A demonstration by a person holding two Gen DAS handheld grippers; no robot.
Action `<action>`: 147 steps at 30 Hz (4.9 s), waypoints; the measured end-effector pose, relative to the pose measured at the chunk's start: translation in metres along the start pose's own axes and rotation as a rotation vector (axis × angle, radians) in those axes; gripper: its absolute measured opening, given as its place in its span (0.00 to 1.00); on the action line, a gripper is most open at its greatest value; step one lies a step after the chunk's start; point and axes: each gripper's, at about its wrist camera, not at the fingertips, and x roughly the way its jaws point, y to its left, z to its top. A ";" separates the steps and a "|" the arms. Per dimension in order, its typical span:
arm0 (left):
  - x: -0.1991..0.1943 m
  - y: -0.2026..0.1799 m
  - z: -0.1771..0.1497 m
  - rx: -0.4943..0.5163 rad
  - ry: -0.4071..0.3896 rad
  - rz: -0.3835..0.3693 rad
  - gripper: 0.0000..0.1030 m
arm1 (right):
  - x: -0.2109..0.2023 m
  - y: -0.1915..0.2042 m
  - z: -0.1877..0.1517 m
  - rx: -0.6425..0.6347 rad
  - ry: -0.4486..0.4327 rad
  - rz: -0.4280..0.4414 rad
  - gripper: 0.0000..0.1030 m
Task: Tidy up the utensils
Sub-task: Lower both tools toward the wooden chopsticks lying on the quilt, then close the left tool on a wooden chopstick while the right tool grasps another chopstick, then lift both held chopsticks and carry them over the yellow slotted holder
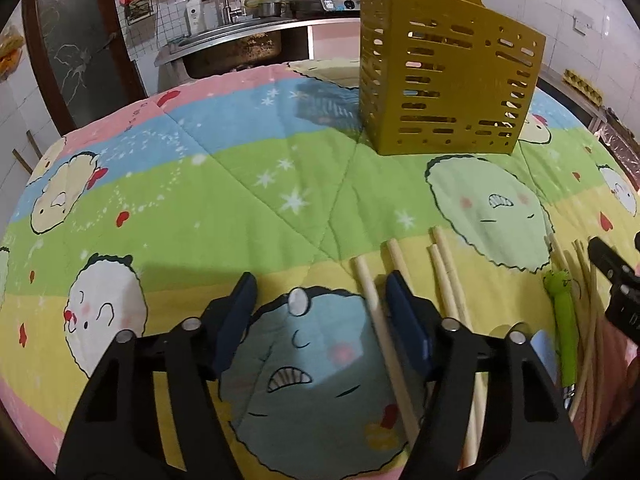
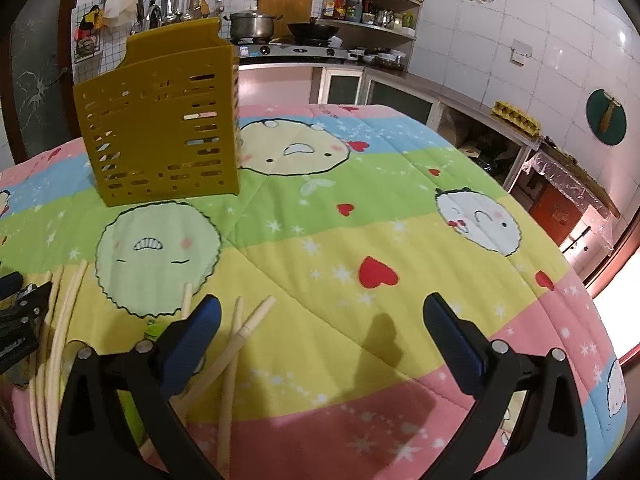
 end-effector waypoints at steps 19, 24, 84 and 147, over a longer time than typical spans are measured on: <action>0.000 -0.003 0.006 0.014 0.037 -0.025 0.47 | 0.019 -0.005 0.006 0.110 0.159 0.066 0.47; 0.003 -0.004 0.011 0.020 0.045 -0.025 0.42 | 0.027 0.007 0.012 0.099 0.191 0.078 0.30; -0.119 0.010 0.128 -0.062 -0.469 -0.072 0.05 | -0.082 0.006 0.162 0.008 -0.327 0.199 0.06; -0.089 0.013 0.134 -0.067 -0.344 -0.147 0.04 | -0.057 0.007 0.167 0.004 -0.307 0.239 0.06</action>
